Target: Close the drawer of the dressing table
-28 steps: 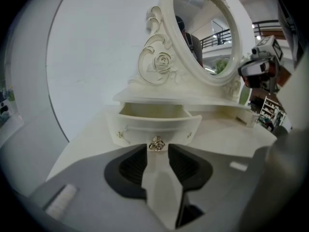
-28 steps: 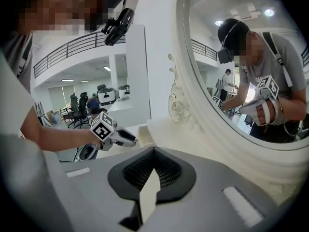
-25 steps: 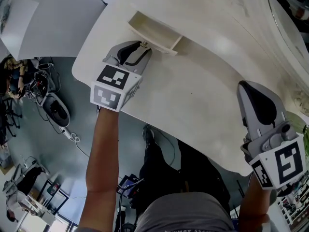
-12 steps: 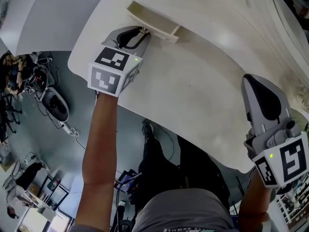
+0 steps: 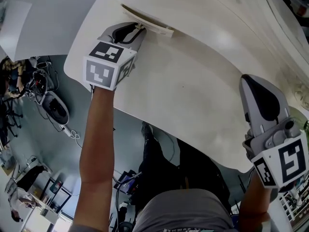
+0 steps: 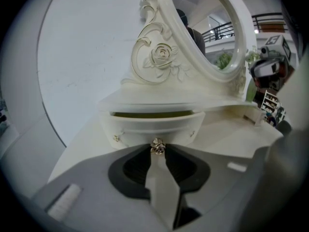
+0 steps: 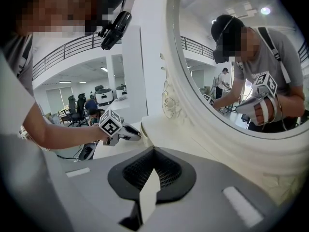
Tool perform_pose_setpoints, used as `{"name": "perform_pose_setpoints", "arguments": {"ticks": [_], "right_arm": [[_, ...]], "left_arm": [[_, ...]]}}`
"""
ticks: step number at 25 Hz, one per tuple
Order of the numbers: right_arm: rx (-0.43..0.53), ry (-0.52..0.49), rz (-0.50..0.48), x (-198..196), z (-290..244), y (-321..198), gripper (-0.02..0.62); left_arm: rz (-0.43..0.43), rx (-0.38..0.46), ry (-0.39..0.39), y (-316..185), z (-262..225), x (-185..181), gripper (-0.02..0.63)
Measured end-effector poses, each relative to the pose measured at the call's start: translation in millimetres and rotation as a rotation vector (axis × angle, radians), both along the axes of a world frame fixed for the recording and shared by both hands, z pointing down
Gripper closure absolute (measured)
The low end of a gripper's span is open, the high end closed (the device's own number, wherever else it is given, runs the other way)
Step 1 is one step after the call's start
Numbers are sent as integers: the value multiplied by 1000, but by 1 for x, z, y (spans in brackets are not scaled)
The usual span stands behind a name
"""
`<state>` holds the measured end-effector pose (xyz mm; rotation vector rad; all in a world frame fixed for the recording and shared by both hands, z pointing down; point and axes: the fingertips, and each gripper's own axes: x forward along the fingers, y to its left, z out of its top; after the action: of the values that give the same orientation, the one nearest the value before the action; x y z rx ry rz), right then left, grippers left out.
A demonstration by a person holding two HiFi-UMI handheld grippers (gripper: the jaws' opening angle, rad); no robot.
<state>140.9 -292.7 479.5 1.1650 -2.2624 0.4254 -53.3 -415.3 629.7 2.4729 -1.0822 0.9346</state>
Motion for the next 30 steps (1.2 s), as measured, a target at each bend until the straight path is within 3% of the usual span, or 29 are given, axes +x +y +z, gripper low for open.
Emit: {"name": "perform_pose_setpoints", "arguments": {"ticks": [18,30], "right_arm": [[6,-6,48,30,-6,2,595],[34,-12,43,25,-27,6,595]], "left_arm": [[48,-21,-17,-21,-2,22,515],[58,-35,-59,-18,-4,21,508]]}}
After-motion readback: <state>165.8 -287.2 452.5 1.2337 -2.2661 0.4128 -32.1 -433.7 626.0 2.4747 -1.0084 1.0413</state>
